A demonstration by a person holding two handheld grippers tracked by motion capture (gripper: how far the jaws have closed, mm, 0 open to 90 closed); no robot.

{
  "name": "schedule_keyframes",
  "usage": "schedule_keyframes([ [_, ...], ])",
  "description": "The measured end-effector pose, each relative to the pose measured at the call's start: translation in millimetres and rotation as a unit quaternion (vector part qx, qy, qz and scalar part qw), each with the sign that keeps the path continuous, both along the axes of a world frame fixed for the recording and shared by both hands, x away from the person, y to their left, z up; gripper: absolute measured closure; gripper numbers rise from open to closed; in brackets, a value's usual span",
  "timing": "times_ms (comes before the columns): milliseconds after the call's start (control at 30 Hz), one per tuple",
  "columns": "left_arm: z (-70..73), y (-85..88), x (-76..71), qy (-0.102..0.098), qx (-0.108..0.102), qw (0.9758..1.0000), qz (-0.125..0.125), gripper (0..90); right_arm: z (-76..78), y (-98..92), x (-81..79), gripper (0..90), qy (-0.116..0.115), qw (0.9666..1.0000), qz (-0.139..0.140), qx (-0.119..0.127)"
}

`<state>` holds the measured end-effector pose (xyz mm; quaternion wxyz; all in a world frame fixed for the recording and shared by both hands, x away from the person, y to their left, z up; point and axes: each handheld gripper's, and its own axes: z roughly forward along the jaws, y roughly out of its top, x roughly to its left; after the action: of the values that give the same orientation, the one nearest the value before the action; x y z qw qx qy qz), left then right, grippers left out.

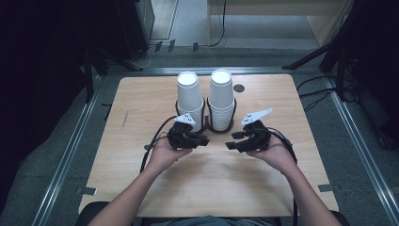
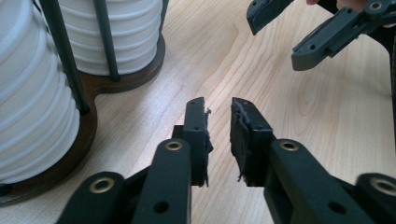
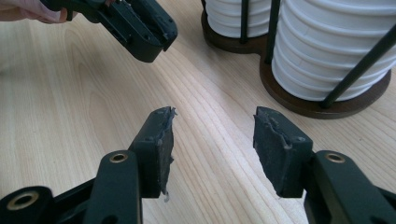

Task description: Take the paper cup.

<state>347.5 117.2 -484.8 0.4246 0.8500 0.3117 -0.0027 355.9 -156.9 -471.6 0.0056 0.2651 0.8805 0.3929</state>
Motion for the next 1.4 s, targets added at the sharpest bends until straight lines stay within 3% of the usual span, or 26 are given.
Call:
schedule_keyframes([
  [33,0.3,0.4,0.2,0.0,0.0,1.0,0.001,79.2,0.7,-0.2,0.9,49.9,0.002,1.0,0.003,0.001],
  [100,1.8,0.9,0.5,0.002,0.0,1.0,0.005,88.5,2.3,-0.7,3.7,50.7,0.013,0.9999,0.004,0.01],
  [367,6.2,-4.9,7.3,0.01,-0.005,0.9999,0.006,89.7,4.4,-1.1,8.3,47.9,0.009,0.9999,0.003,0.007],
  [667,13.7,-5.3,15.7,0.018,-0.009,0.9993,0.03,89.6,17.7,-4.5,14.6,40.8,-0.005,0.9999,-0.003,-0.012],
  [1000,31.8,-16.1,21.6,-0.005,0.003,0.9989,0.046,89.7,39.0,-10.9,28.5,35.7,-0.014,0.9997,-0.013,-0.015],
  [1200,42.1,-32.6,26.6,-0.024,0.007,0.9977,0.064,89.9,50.8,-13.9,37.9,34.5,-0.023,0.9994,-0.022,-0.012],
  [1267,43.6,-37.8,27.7,-0.036,0.017,0.9969,0.067,89.9,55.0,-13.5,40.5,34.2,-0.027,0.9993,-0.022,-0.013],
  [1400,44.2,-41.0,33.5,-0.034,0.012,0.9962,0.08,89.9,64.0,-13.9,46.0,33.0,-0.035,0.999,-0.027,-0.012],
])
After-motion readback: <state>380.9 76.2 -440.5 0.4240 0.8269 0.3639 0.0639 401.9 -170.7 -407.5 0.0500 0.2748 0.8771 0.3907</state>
